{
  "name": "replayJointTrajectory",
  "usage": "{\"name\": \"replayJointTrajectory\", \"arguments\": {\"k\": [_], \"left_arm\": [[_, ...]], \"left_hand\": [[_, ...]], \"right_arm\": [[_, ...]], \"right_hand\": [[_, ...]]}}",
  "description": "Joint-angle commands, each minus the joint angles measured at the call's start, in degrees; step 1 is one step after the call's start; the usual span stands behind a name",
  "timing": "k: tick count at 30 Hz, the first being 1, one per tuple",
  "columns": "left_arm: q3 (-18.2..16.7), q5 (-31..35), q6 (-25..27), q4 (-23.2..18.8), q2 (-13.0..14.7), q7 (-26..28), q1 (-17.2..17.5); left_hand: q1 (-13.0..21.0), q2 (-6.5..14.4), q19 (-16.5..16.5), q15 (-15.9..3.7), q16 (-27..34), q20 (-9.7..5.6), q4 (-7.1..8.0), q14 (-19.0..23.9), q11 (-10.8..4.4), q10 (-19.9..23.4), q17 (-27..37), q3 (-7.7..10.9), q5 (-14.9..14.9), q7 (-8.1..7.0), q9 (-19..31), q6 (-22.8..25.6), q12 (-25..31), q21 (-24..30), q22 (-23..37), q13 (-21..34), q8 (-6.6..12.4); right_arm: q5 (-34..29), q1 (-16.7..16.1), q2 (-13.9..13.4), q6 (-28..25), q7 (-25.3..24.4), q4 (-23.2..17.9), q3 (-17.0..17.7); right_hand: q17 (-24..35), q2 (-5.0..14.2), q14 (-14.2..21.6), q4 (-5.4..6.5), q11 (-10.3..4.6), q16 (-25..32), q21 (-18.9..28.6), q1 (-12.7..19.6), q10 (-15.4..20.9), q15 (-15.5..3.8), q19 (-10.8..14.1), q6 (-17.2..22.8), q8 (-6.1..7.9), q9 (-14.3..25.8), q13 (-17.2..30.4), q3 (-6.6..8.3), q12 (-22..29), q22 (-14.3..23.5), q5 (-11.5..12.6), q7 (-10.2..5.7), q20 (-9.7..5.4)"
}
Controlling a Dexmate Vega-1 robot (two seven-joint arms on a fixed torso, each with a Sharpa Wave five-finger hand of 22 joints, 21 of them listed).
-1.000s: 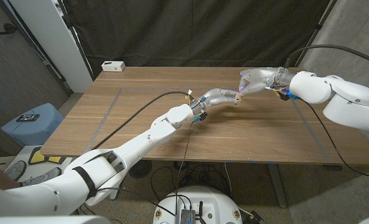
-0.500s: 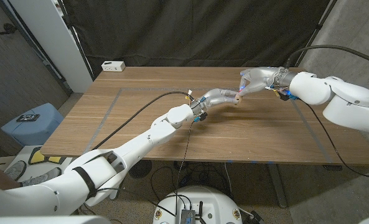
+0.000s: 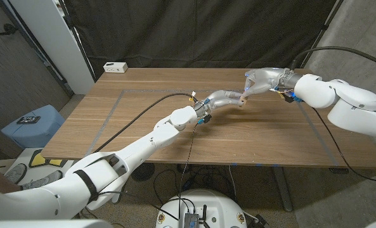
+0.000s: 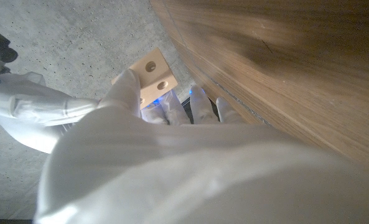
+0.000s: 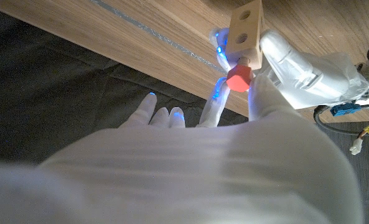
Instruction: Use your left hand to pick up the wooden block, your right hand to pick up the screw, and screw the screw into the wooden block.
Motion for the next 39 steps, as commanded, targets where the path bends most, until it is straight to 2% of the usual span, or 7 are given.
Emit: {"name": "replayJointTrajectory", "arguments": {"k": [1,5,15,28,39], "left_arm": [[-0.1,0.0,0.1,-0.7,0.3,0.1,0.3],[-0.1,0.0,0.2,-1.0,0.4,0.1,0.5],[-0.1,0.0,0.3,-1.2,0.5,0.2,0.6],[-0.1,0.1,0.5,-1.6,0.7,0.3,0.8],[-0.1,0.0,0.6,-1.5,0.6,0.2,0.7]], "left_hand": [[0.1,0.3,0.4,-2.96,-0.1,-0.19,0.08,0.4,0.32,-0.2,0.1,0.44,0.2,0.10,0.3,0.8,0.2,0.2,0.1,-0.1,0.38],[0.1,0.3,0.4,-2.94,-0.1,-0.19,0.07,0.4,0.28,-0.3,0.1,0.47,0.2,0.18,0.3,0.8,0.2,0.2,0.1,-0.1,0.38],[0.1,0.3,0.5,-2.89,-0.1,-0.11,0.01,0.4,0.40,-0.3,0.1,0.55,0.2,0.26,0.3,0.9,0.2,0.2,0.1,-0.1,0.40],[0.0,0.4,0.5,-2.87,-0.1,-0.14,-0.04,0.3,0.42,-0.3,0.1,0.62,0.2,0.17,0.3,1.0,0.2,0.2,0.1,-0.1,0.45],[0.1,0.3,0.6,-2.92,-0.1,-0.12,-0.14,0.4,0.47,-0.4,0.1,0.70,0.2,0.21,0.3,1.1,0.1,0.2,0.1,-0.2,0.46]], "right_arm": [[-1.9,0.3,0.6,-1.0,0.2,-0.5,-1.0],[-2.7,0.3,0.7,-1.8,0.4,-0.7,-1.4],[-4.7,-0.5,0.8,-2.9,-0.7,-1.5,-1.4],[-7.6,-1.1,1.9,-3.7,-2.4,-1.5,-1.9],[-10.3,-1.0,3.6,-3.9,-4.0,-0.9,-2.8]], "right_hand": [[0.2,-0.03,0.9,0.38,-0.05,0.4,0.3,-0.9,0.9,-0.31,0.5,1.1,0.42,0.1,0.0,-0.17,0.4,0.1,-0.3,0.25,-0.12],[0.2,-0.07,1.0,0.51,-0.34,0.4,0.3,-1.4,1.4,-0.40,0.6,1.6,0.45,0.0,-0.1,-0.33,0.5,0.1,-0.4,0.26,-0.17],[0.2,-0.18,3.4,0.92,-0.83,1.0,0.5,-3.7,5.0,-1.77,2.6,6.7,1.16,-0.3,-0.3,-1.22,1.2,0.1,-0.9,0.79,-0.74],[0.2,-0.41,6.2,1.07,-2.10,1.6,0.6,-5.6,8.2,-3.21,5.1,11.1,1.34,-0.6,-0.5,-2.12,1.7,0.0,-1.3,2.11,-1.19],[0.2,0.18,9.0,1.85,-2.67,2.2,0.7,-8.4,12.0,-4.15,7.5,18.3,1.74,-1.0,-0.8,-3.07,2.3,0.0,-1.2,3.45,-1.67]]}}
